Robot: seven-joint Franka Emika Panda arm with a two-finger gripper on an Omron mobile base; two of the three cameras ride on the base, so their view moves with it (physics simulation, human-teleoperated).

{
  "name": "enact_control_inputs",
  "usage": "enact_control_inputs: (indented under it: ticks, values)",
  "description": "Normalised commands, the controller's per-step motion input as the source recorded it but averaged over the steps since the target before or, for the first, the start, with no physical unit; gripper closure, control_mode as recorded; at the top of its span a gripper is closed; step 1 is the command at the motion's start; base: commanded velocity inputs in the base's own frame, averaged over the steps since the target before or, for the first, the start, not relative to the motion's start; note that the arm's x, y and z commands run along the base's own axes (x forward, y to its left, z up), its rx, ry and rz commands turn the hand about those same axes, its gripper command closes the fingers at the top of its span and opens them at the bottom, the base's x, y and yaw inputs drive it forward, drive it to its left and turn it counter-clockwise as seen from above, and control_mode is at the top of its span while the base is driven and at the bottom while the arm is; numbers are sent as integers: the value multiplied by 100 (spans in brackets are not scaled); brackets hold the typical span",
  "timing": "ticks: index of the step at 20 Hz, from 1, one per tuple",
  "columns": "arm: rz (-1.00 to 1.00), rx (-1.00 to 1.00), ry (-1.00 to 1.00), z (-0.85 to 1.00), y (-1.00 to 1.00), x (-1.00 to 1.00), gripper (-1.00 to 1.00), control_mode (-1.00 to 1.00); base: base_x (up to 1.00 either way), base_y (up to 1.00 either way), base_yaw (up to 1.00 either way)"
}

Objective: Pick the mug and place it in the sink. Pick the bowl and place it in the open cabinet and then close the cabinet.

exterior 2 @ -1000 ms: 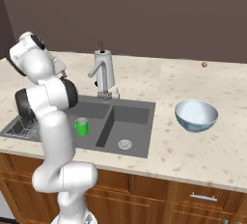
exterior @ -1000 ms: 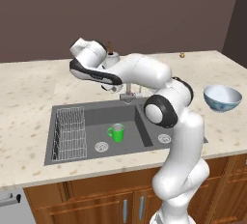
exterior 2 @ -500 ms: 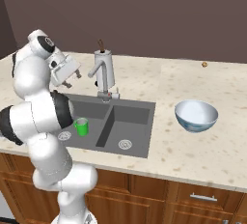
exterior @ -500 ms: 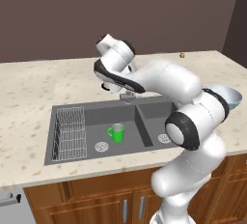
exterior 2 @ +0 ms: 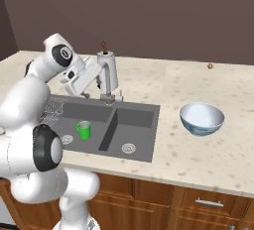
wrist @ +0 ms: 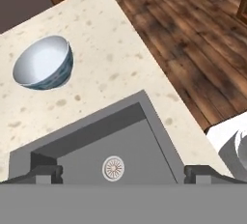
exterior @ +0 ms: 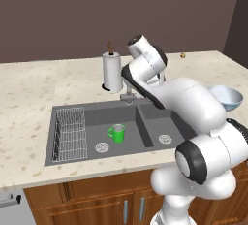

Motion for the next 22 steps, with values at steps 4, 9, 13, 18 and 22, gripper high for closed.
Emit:
enact_control_inputs:
  ticks: [4, 9, 13, 18, 22]
  values:
    - [-12, 5, 0, 1, -54, 4, -100, -100, 0, 0, 0]
    - [-13, 7, 0, 0, -61, 16, -100, -100, 0, 0, 0]
    - [-13, 8, 0, 0, -70, 13, -100, -100, 0, 0, 0]
    - [-9, 11, 0, -8, -63, 3, -100, -100, 0, 0, 0]
    - [-7, 11, 1, -16, -61, 6, -100, -100, 0, 0, 0]
